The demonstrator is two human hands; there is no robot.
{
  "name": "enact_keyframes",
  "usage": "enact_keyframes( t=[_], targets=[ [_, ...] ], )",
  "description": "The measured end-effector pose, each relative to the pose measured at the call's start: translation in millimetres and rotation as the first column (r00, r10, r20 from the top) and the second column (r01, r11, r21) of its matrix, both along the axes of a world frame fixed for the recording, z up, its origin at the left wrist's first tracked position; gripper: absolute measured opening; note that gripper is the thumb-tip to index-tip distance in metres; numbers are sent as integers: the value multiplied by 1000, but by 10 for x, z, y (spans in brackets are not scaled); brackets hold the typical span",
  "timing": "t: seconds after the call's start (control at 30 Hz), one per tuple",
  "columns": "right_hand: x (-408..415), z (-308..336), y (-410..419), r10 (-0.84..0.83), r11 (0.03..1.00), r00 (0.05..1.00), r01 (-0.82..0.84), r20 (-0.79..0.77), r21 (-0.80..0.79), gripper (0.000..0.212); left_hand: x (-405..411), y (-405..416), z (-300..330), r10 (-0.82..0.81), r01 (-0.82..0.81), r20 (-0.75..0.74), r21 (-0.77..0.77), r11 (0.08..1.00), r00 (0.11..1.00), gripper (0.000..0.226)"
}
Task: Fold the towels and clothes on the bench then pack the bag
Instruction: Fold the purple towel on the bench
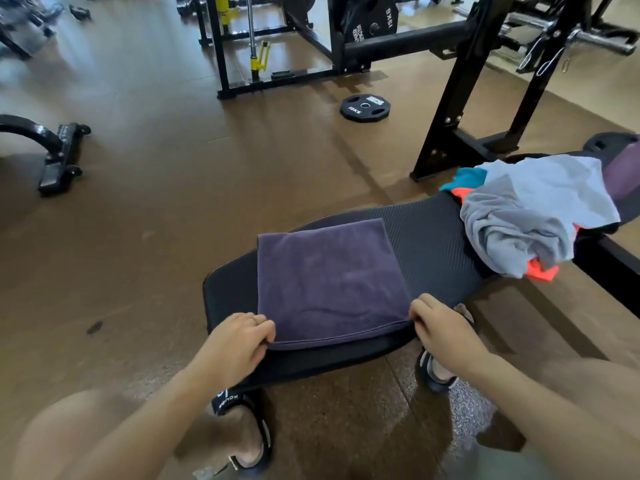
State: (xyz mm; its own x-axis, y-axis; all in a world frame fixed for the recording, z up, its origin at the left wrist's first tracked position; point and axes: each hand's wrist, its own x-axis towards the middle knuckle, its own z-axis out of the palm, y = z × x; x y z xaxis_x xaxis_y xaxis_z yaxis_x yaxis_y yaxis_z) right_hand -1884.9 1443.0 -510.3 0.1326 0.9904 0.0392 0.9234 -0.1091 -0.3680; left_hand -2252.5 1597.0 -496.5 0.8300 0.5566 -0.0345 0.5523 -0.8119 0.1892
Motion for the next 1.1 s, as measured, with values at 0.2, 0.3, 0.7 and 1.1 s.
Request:
enact_keyframes(
  t=[0.2, 0.3, 0.7, 1.1],
  targets=[
    [20, -101, -136, 66, 993, 993, -56, 96, -109, 25, -88, -115, -201, -42, 41, -58, -17, 999, 997, 16],
    [17, -44, -87, 104, 974, 990, -81, 100, -212, 20, -95, -112, -204, -84, 85, -128, 1, 996, 988, 11],
    [-476, -109, 141, 295, 948, 932, -258, 209, -186, 62, 474, -334, -212, -180, 203, -186, 112, 973, 966, 27],
    [-332, -187, 3, 400, 895, 840, -444, 366, 43, 14, 462, -298, -234, -159, 172, -156, 69, 983, 975, 14]
  ],
)
